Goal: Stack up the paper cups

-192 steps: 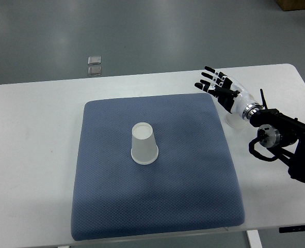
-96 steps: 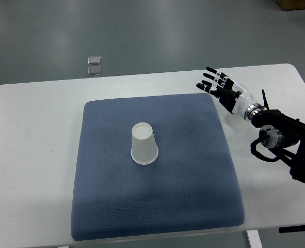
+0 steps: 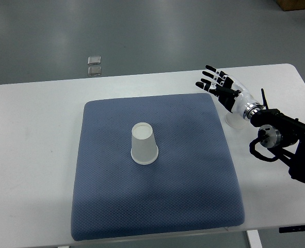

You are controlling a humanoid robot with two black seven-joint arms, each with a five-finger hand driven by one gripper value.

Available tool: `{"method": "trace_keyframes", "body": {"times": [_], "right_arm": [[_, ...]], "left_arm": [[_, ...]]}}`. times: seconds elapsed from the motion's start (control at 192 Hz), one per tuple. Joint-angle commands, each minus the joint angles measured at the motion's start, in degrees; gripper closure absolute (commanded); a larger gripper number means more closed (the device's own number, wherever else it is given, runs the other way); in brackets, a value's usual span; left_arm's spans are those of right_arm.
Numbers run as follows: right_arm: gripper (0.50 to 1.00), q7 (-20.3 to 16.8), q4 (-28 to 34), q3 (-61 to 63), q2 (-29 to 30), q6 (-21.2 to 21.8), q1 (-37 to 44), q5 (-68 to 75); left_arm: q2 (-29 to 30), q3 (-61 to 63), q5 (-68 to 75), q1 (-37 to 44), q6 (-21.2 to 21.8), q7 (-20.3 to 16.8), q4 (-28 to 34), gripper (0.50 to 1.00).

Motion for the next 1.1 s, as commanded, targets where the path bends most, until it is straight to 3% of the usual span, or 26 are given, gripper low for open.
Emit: {"method": "trace_keyframes", "body": {"times": [0.0,0.52,0.629,0.749,0.941,1.092], "right_arm": [[0.585,0.80,0.09,0.01,0.08,-0.08,0.16,0.00],[0.585,0.89,0.00,-0.17,-1.86,0.00,1.92,-0.97],[0.585,1.24,0.53,-0.08,-3.97,1.94,2.45,-2.37],[0.585,1.42,0.53,-0.17,-7.39,4.92,3.42,-9.31],[0.585,4.67,0.62,-0.17,-11.79,5.19,5.00,-27.59],[0.585,5.11,1.32,-0.96,-13.37,5.19,6.14,-39.37]], "left_arm": [[0.00,0.00,0.01,0.00,0.01,0.00,0.01,0.500],[0.00,0.00,0.01,0.00,0.01,0.00,0.01,0.500],[0.00,0.00,0.01,0.00,0.01,0.00,0.01,0.500],[0.00,0.00,0.01,0.00,0.01,0.00,0.01,0.500],[0.00,0.00,0.01,0.00,0.01,0.00,0.01,0.500],[0.00,0.00,0.01,0.00,0.01,0.00,0.01,0.500]]}}
